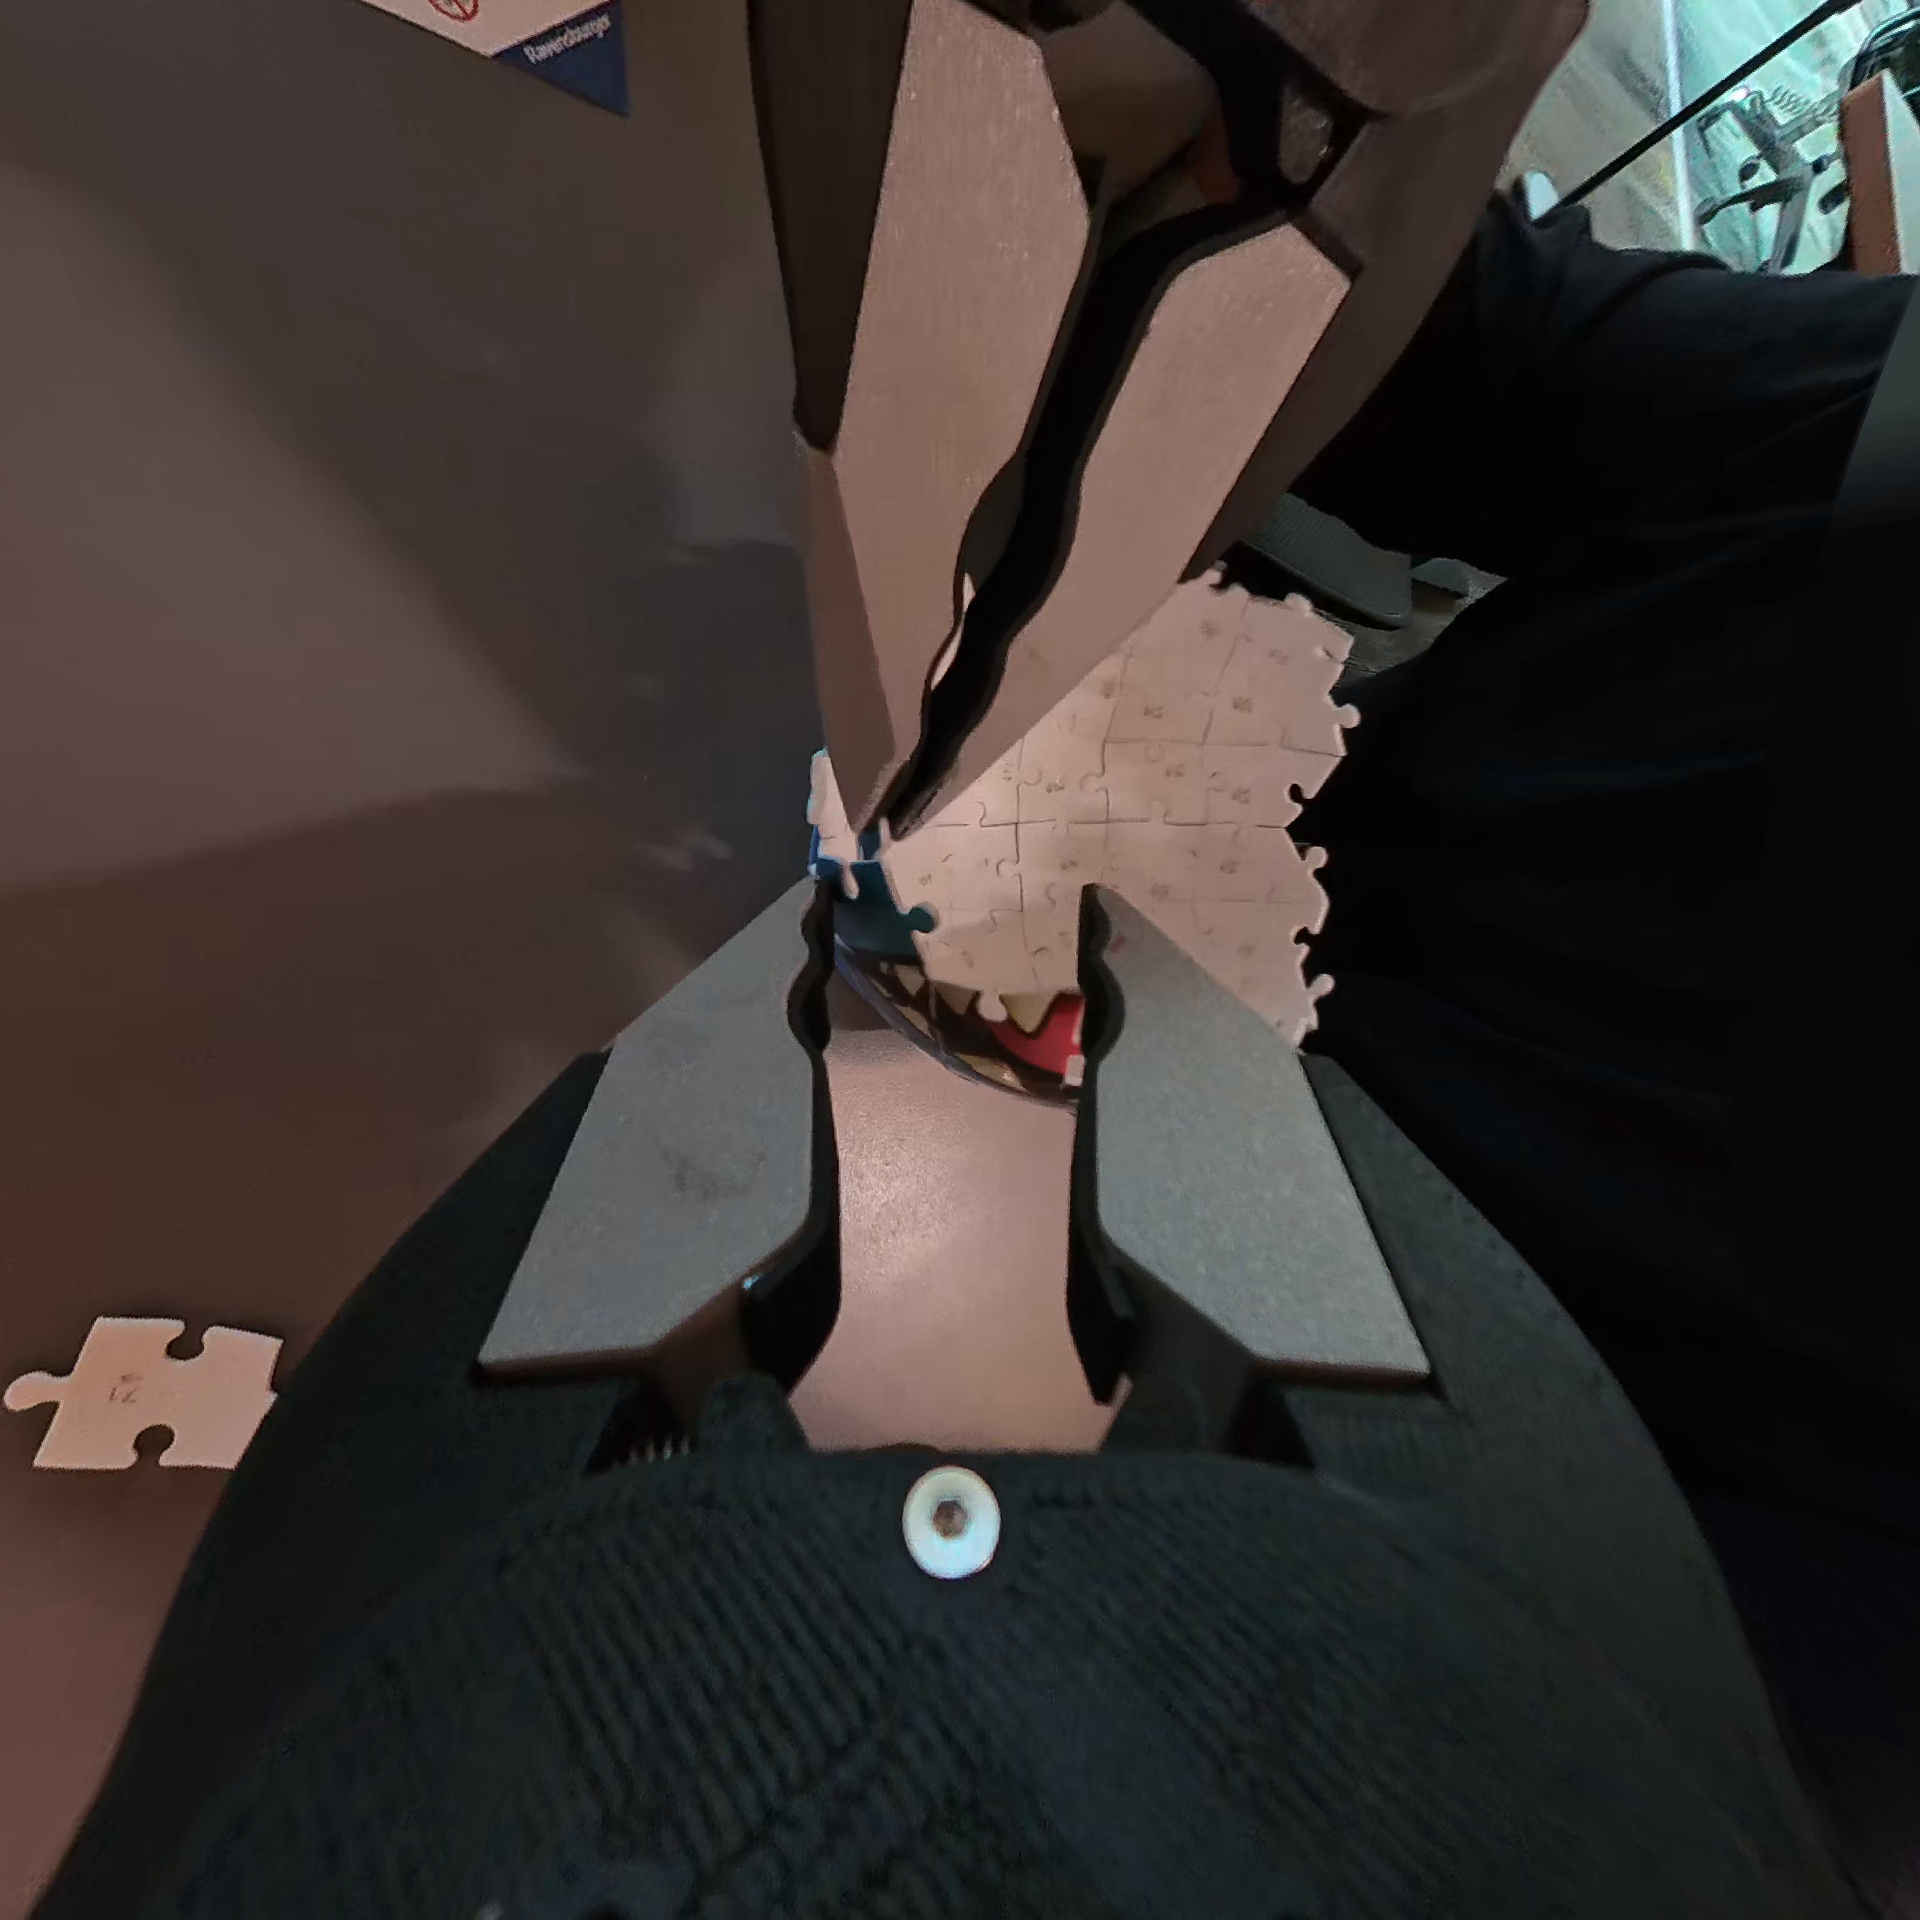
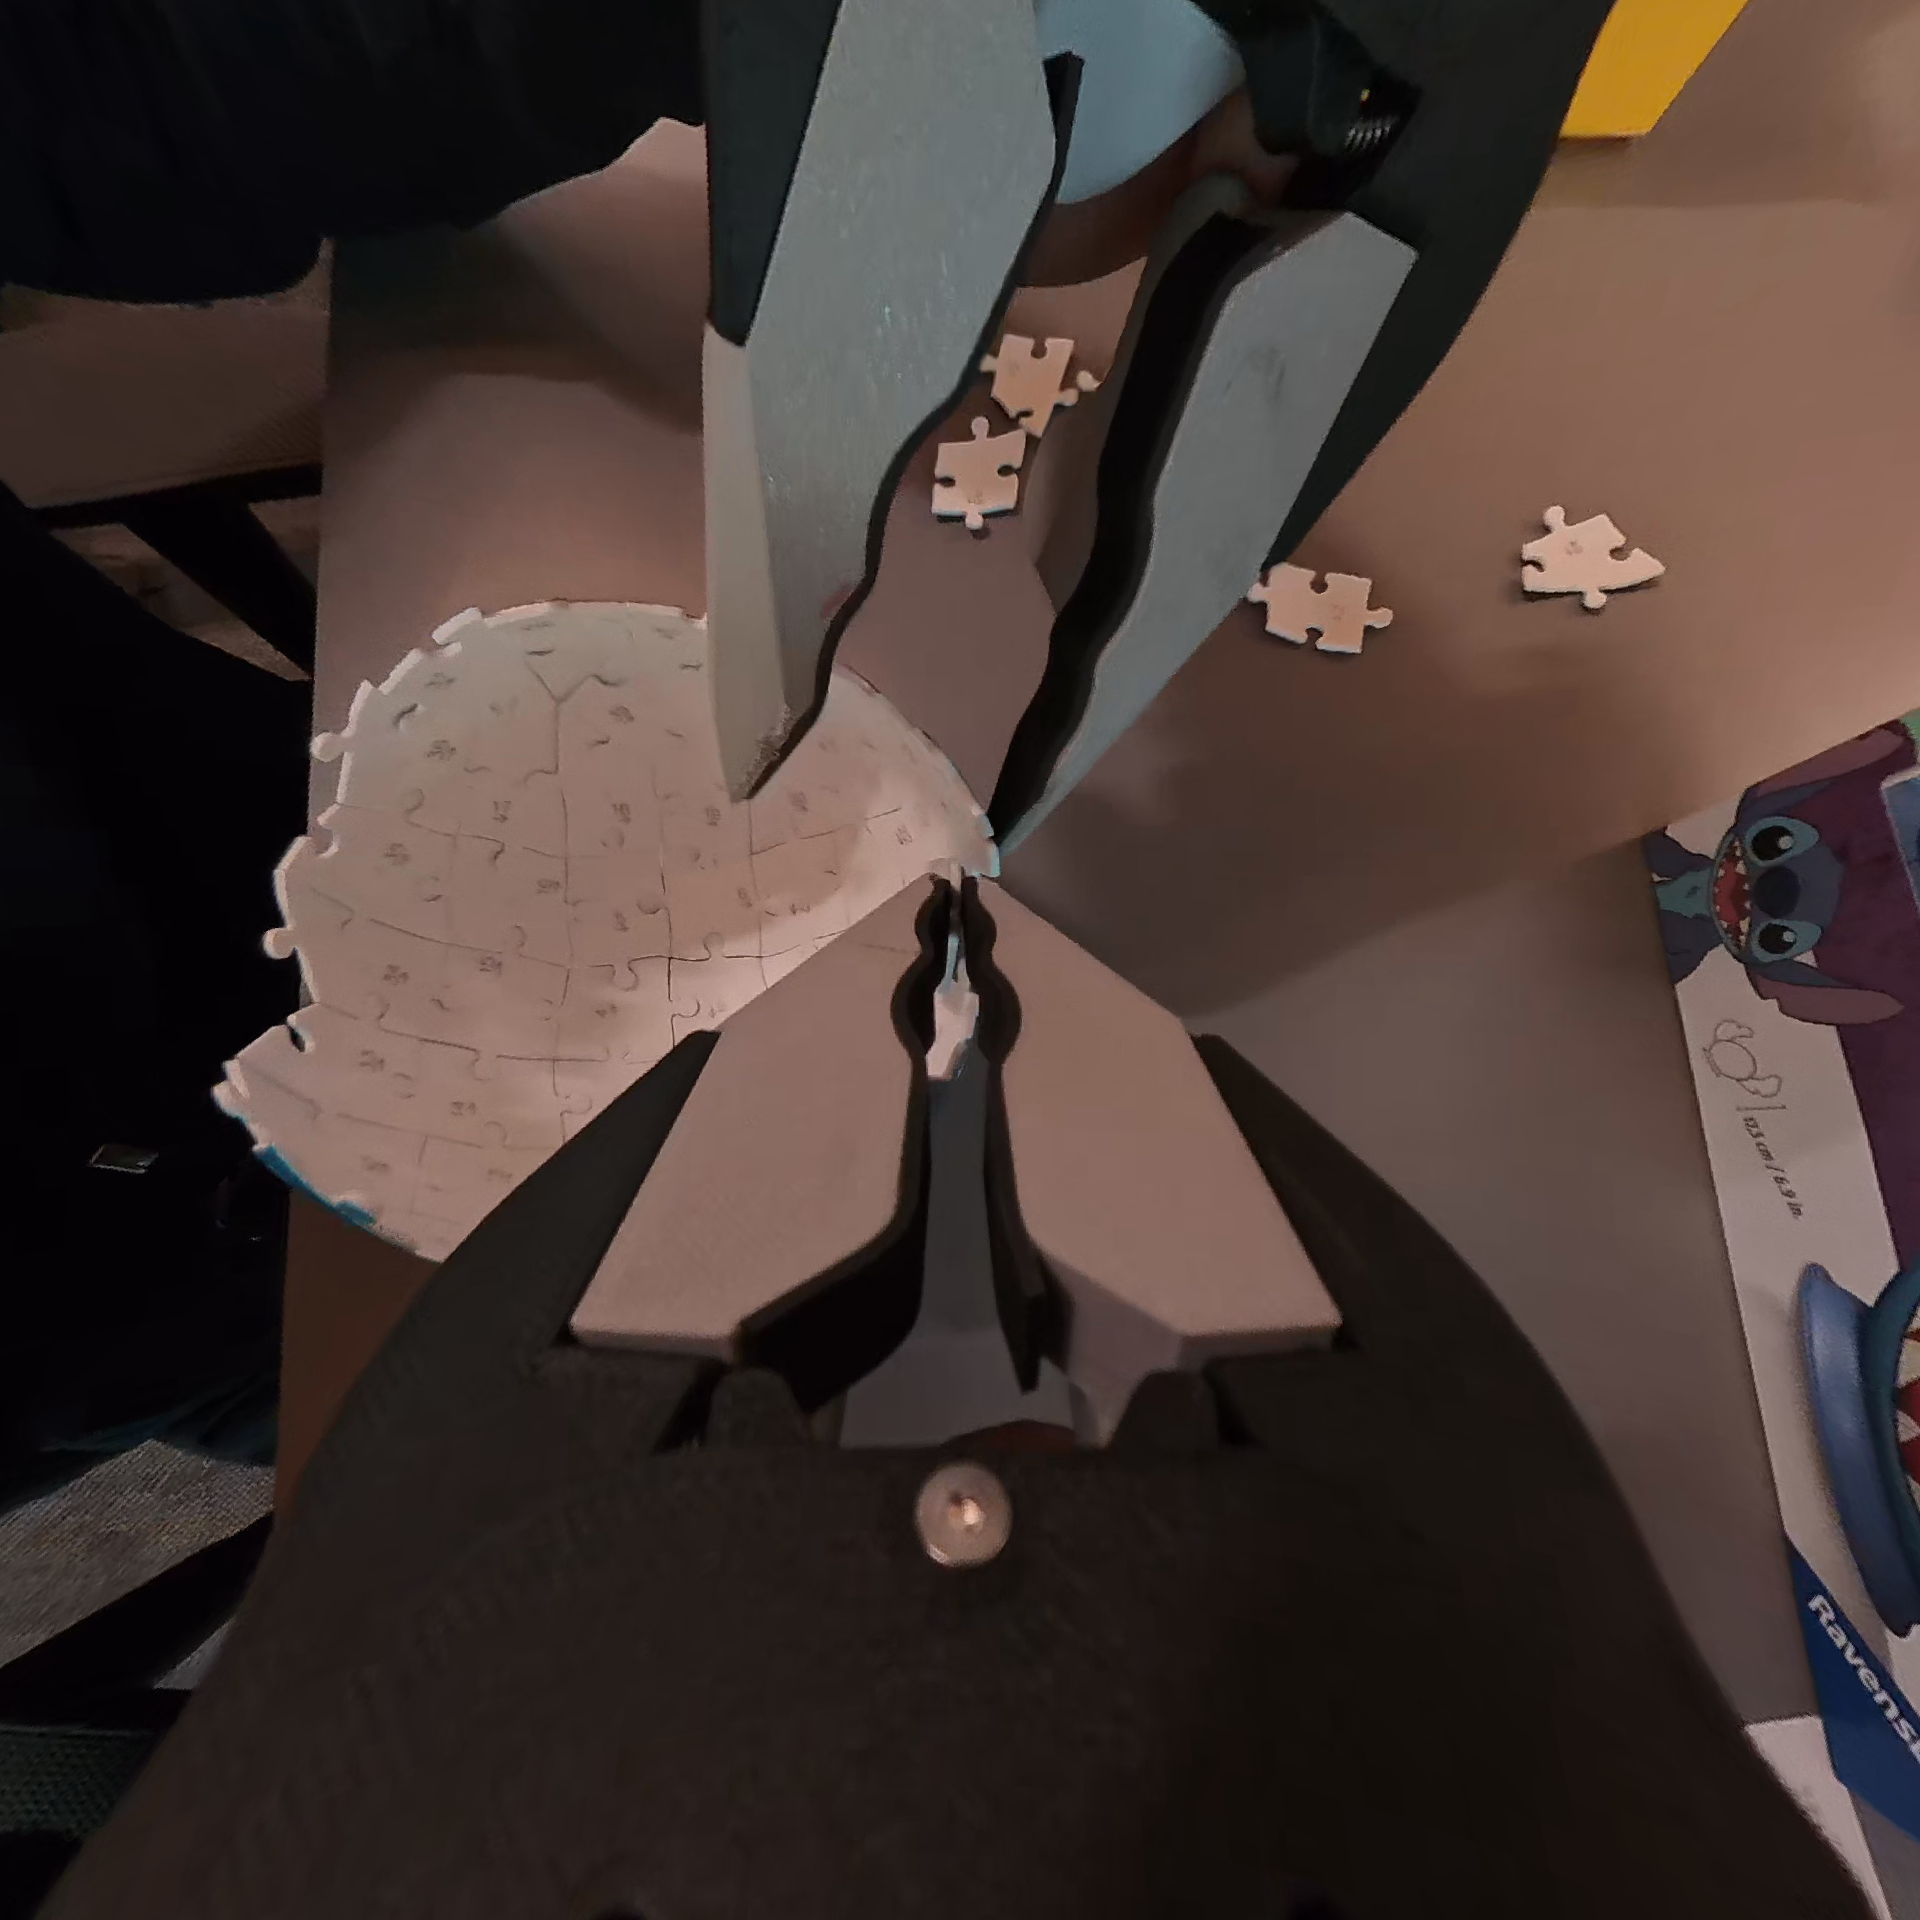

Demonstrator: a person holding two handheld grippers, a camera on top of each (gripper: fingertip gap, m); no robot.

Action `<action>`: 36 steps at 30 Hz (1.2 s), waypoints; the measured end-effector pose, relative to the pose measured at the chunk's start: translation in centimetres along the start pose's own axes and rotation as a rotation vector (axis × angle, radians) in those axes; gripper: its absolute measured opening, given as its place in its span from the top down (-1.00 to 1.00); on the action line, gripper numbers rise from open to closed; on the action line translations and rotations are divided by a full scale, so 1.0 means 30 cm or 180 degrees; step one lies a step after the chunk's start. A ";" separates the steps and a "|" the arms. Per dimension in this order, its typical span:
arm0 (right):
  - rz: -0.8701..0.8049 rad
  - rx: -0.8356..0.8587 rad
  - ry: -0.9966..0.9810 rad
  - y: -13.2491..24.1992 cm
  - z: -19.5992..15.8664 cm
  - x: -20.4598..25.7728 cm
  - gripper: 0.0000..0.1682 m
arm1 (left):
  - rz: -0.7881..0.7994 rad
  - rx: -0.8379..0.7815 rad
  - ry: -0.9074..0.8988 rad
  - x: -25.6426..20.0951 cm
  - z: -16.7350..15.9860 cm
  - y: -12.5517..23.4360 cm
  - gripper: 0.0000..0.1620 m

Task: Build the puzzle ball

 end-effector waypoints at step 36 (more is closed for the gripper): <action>-0.0042 0.0195 0.0084 0.175 0.113 -0.025 0.99 | 0.0995 -0.0083 -0.0258 0.006 0.093 0.047 1.00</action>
Point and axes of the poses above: each gripper's, where its closed fingertips meet, y back along the fingers, z out of its top, x = y × z across the jaws, the point moved 5 cm from there along y, back along the fingers, and after that the axes turned 15 degrees about -y, right-handed, at the moved point
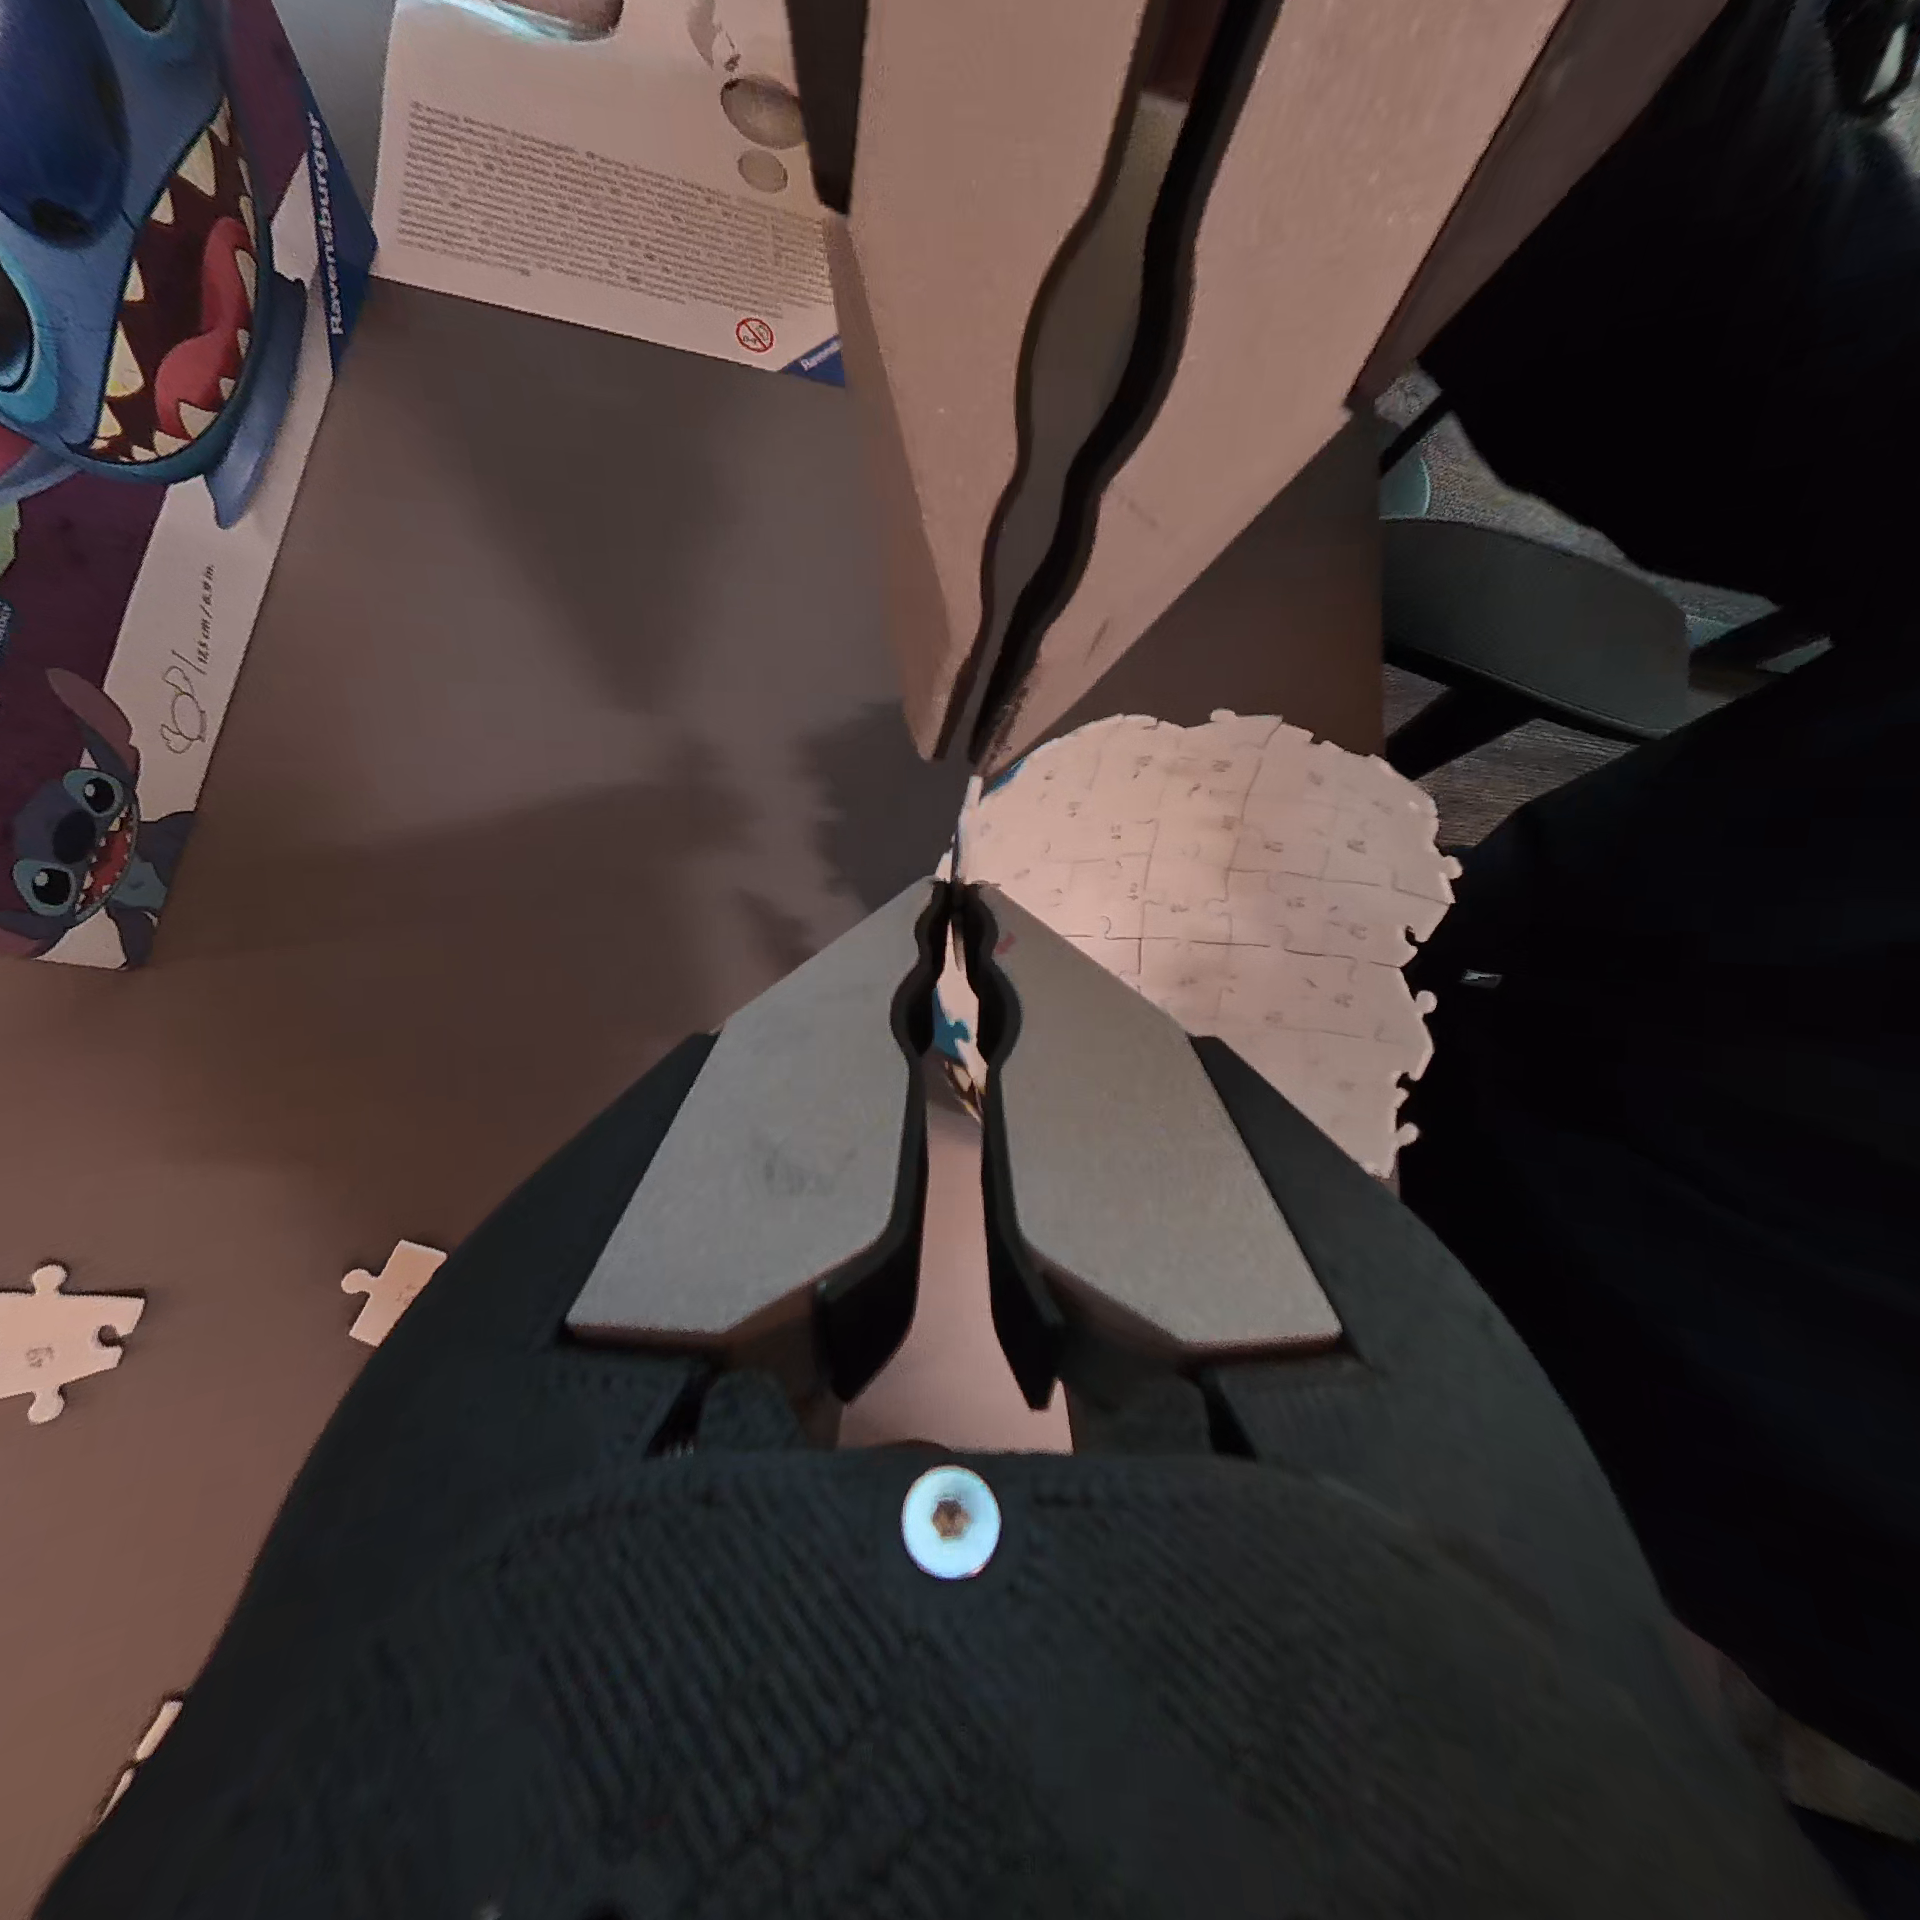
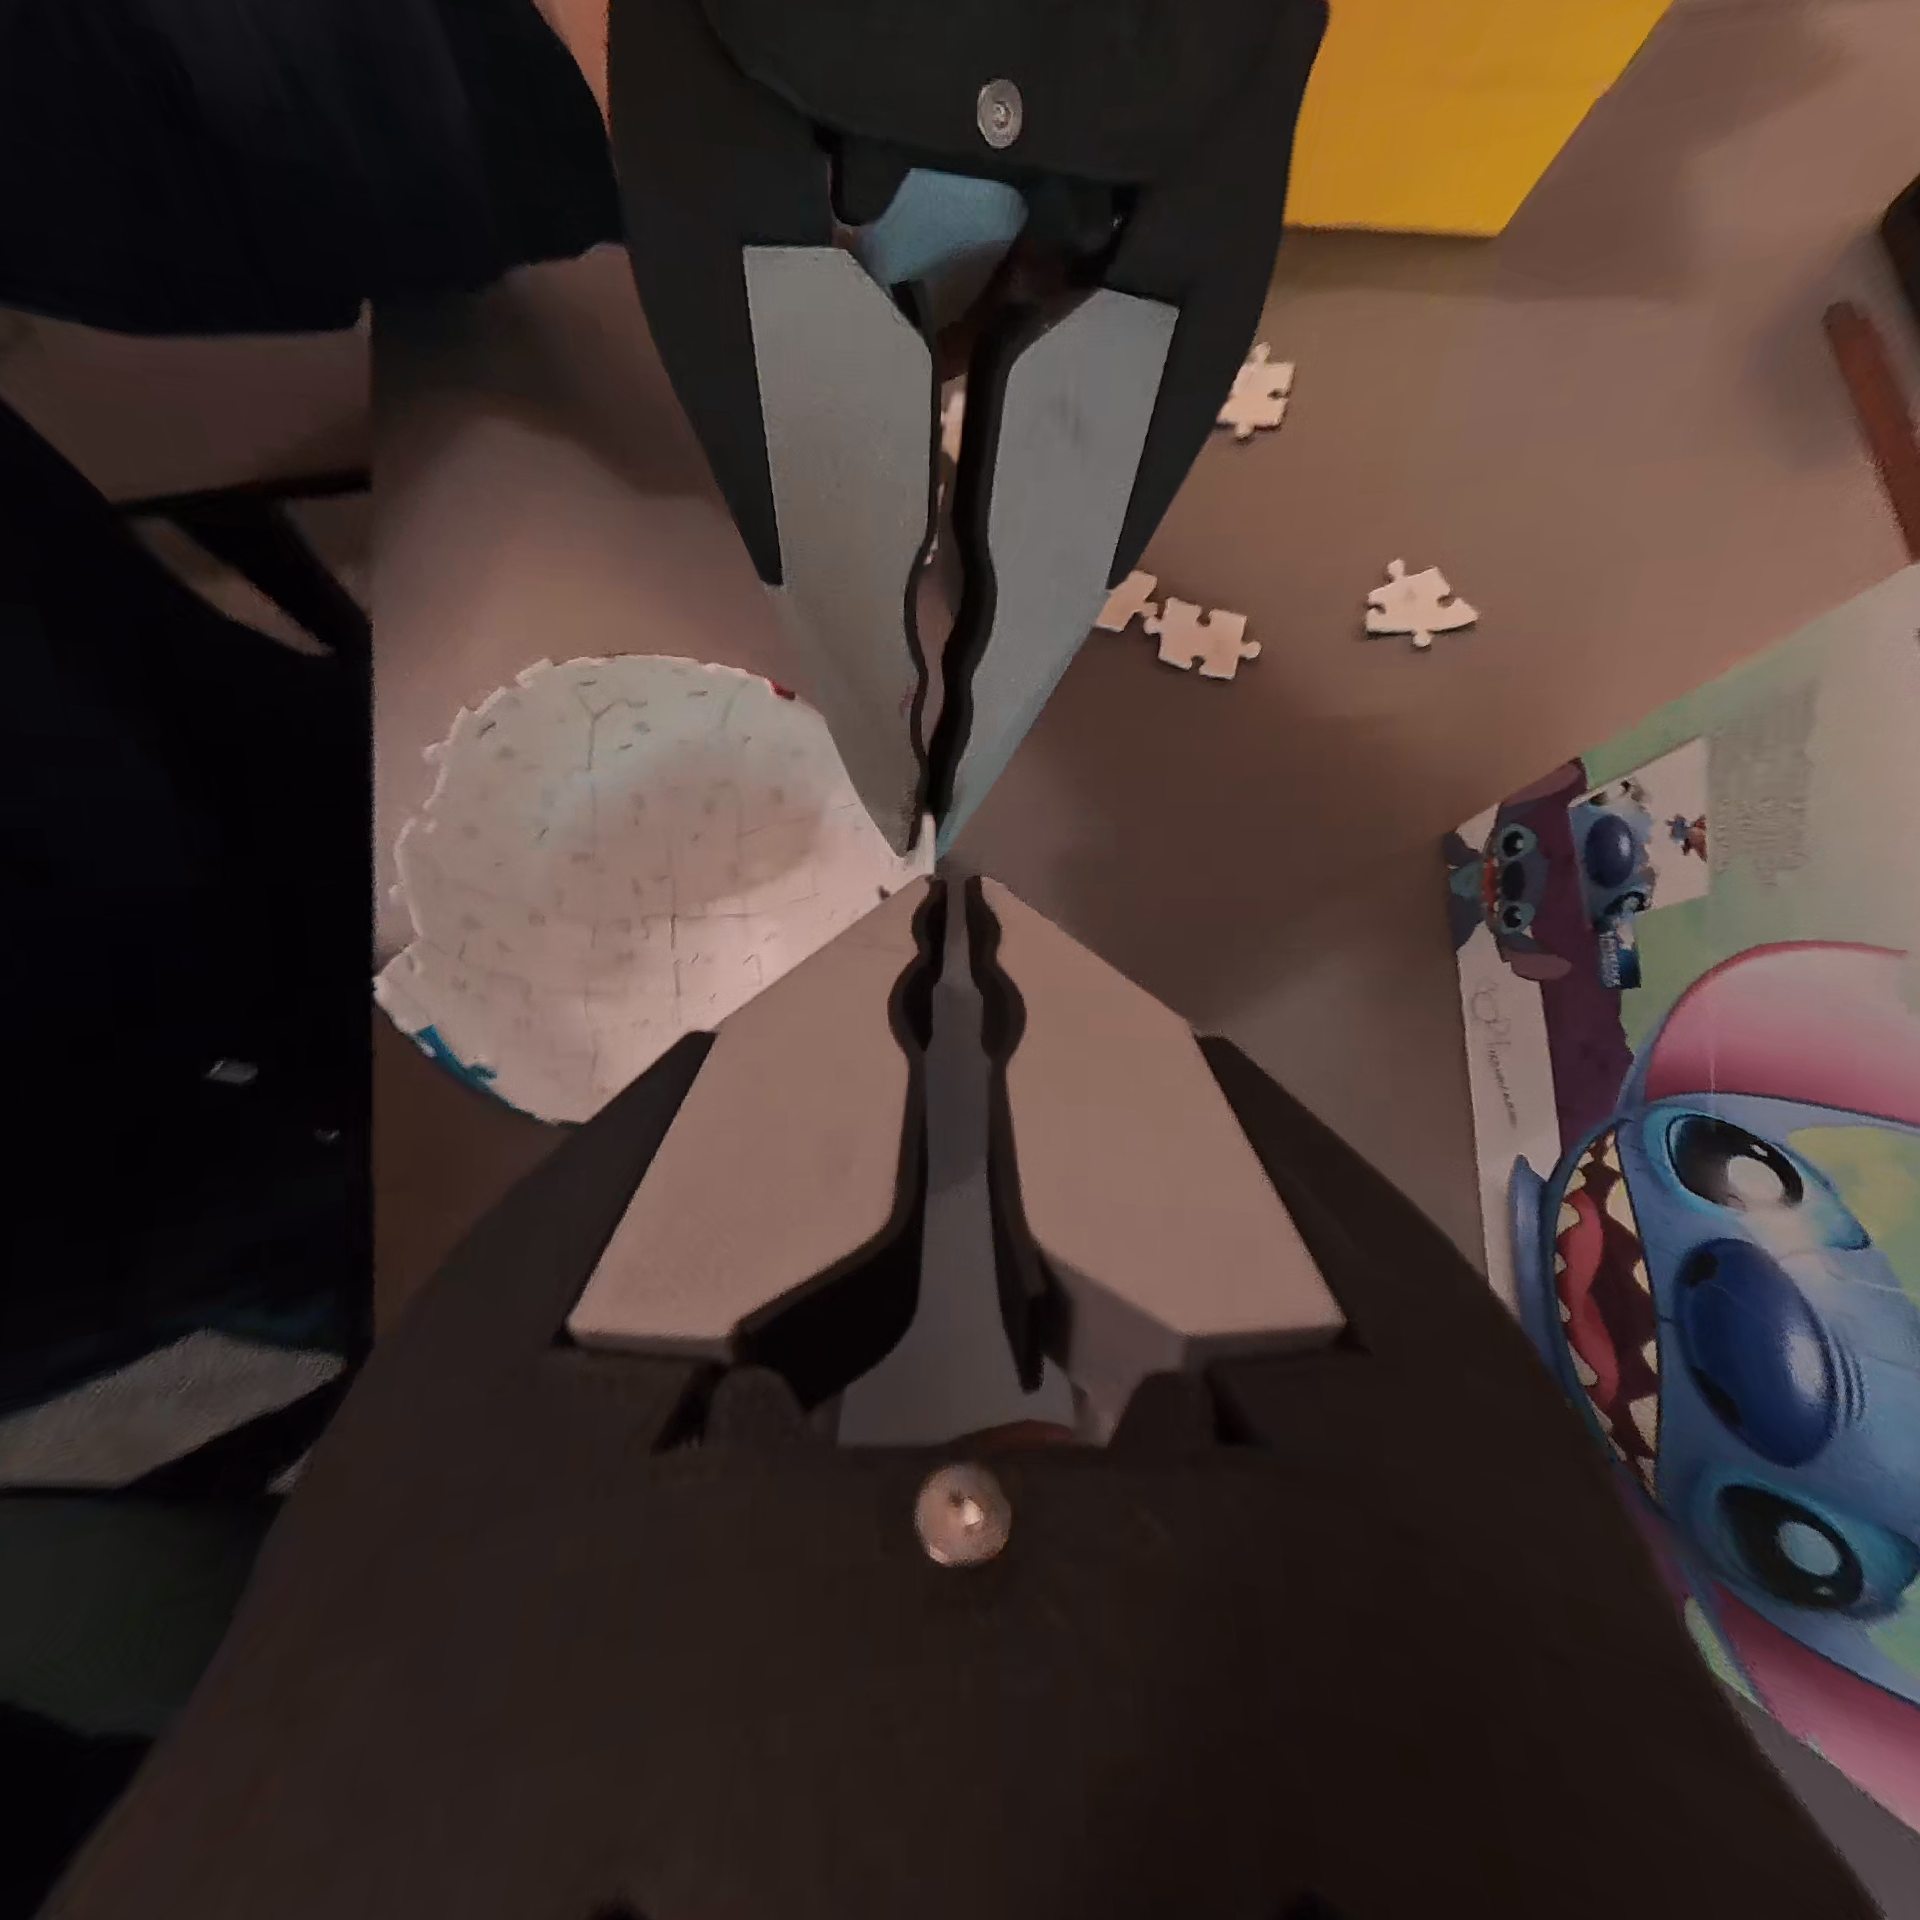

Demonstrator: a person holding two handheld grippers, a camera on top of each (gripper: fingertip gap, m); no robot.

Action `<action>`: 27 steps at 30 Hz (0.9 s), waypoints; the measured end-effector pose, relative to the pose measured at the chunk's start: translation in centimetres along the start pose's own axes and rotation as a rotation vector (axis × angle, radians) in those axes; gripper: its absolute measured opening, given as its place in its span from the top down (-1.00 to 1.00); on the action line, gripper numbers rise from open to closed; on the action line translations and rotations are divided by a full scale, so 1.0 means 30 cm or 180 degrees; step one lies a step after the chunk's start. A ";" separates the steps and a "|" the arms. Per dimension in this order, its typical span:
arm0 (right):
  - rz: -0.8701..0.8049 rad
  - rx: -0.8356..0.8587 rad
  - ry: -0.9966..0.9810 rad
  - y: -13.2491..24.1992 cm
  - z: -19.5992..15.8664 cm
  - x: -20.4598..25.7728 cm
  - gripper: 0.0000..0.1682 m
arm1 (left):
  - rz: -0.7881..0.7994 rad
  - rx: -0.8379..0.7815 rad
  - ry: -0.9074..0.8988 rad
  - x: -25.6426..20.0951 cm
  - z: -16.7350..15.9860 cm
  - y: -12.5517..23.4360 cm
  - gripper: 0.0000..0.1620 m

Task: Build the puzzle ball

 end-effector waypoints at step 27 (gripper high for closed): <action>0.0215 0.0594 -0.0081 -0.063 0.023 -0.001 0.97 | 0.0000 -0.0062 0.0114 0.010 -0.004 -0.002 1.00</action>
Point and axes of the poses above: each gripper's, where its closed fingertips meet, y back along the fingers, z out of its top, x = y × z across the jaws, the point moved 5 cm from there along y, back along the fingers, and after that the axes turned 15 degrees about -y, right-handed, at the moved point
